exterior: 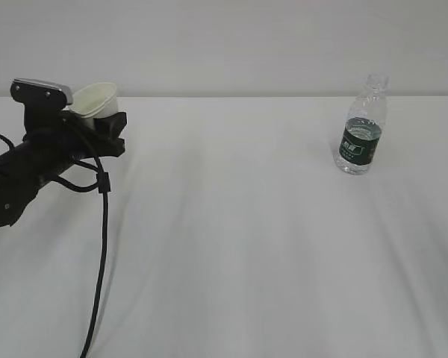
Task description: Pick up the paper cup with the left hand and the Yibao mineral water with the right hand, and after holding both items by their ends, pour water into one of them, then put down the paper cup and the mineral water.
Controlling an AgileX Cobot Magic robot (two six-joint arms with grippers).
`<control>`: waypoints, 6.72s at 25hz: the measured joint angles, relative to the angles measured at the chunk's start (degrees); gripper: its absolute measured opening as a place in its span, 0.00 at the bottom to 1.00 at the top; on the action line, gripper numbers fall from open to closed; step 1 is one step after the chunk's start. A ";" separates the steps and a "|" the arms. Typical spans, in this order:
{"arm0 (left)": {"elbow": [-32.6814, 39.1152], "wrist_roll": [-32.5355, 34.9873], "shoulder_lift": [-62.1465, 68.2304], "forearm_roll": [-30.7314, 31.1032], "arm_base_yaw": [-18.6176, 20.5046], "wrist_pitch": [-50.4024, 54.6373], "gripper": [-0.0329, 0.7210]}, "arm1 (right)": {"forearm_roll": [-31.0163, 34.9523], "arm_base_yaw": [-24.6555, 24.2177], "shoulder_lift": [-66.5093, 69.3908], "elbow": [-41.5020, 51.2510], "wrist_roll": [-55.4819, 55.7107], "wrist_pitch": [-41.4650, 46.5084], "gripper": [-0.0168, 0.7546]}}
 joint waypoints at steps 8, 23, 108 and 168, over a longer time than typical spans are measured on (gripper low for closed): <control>0.00 0.34 3.05 -1.68 0.00 -2.41 0.57 | 0.00 0.00 0.00 0.00 0.00 0.45 0.79; 0.00 4.33 3.55 -7.49 0.00 -2.75 0.57 | 0.00 0.00 0.00 0.00 0.00 0.83 0.79; -2.88 4.99 15.37 -4.24 2.16 -10.15 0.56 | 0.00 0.00 0.00 0.00 0.00 2.30 0.79; 4.81 5.11 7.65 1.20 2.71 -7.10 0.77 | 0.00 0.00 0.00 0.00 0.37 2.56 0.79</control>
